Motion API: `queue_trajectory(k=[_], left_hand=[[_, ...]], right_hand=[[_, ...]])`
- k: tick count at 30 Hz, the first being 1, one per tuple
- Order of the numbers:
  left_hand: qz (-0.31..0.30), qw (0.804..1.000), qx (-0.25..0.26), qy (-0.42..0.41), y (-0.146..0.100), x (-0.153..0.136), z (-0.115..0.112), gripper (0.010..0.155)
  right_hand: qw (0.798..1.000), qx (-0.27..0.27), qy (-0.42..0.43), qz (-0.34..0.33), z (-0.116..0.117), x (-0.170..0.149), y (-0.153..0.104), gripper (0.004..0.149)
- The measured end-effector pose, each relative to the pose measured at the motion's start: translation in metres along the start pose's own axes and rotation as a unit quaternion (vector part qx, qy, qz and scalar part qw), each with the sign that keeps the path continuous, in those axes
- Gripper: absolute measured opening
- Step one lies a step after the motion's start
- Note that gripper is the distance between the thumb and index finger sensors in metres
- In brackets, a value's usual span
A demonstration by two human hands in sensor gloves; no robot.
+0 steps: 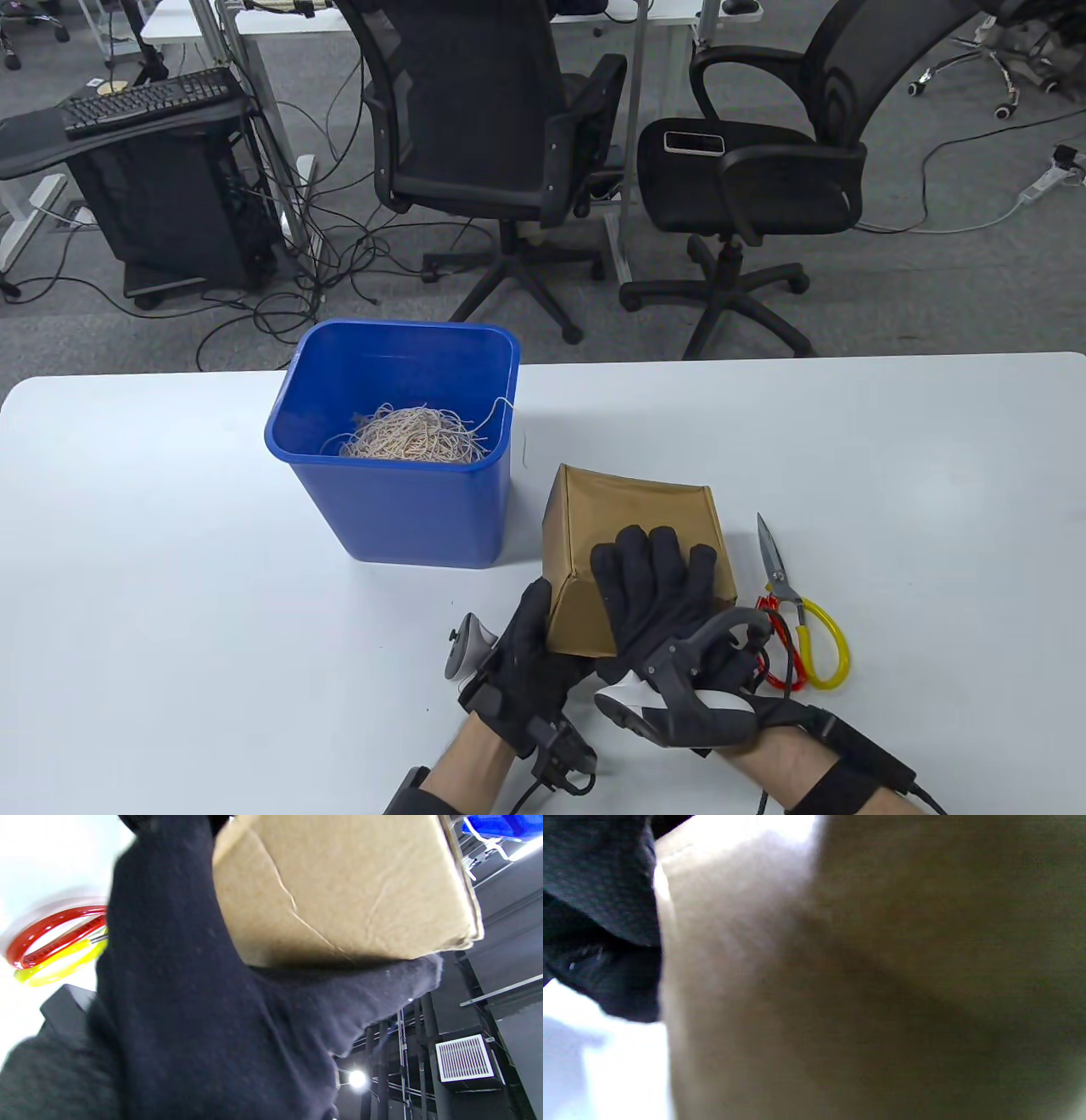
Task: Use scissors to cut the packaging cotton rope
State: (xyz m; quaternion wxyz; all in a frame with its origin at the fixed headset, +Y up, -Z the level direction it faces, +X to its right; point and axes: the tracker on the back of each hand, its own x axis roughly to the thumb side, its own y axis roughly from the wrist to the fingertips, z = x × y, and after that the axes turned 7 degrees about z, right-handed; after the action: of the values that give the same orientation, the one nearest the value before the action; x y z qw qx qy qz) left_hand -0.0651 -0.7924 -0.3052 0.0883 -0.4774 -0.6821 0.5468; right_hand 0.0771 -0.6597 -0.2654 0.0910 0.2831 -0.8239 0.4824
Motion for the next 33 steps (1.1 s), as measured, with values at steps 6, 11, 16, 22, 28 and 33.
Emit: queue_trajectory(k=[6,11,16,22,28,33], left_hand=[[-0.002,1.000,0.001,-0.020,-0.001,0.000,0.000,0.089],[0.006,1.000,0.016,-0.009,-0.004,-0.002,0.005,0.089],[-0.009,0.998,0.046,0.033,-0.008,0.007,0.009,0.086],[-0.030,0.990,0.104,0.087,-0.015,0.019,0.010,0.060],[-0.017,0.971,0.071,0.229,-0.014,0.025,-0.004,0.086],[-0.002,0.921,0.151,0.360,-0.017,0.032,-0.007,0.076]], right_hand=[[0.988,0.108,0.097,-0.056,-0.028,-0.009,0.006,0.119],[0.970,0.195,0.140,-0.050,-0.057,-0.007,0.014,0.081],[0.969,0.181,0.165,-0.026,-0.071,-0.023,0.024,0.062],[0.969,0.144,0.200,0.019,-0.076,-0.046,0.037,0.057],[0.968,0.140,0.203,0.038,-0.084,-0.059,0.046,0.056],[0.968,0.134,0.207,0.041,-0.087,-0.063,0.045,0.055]])
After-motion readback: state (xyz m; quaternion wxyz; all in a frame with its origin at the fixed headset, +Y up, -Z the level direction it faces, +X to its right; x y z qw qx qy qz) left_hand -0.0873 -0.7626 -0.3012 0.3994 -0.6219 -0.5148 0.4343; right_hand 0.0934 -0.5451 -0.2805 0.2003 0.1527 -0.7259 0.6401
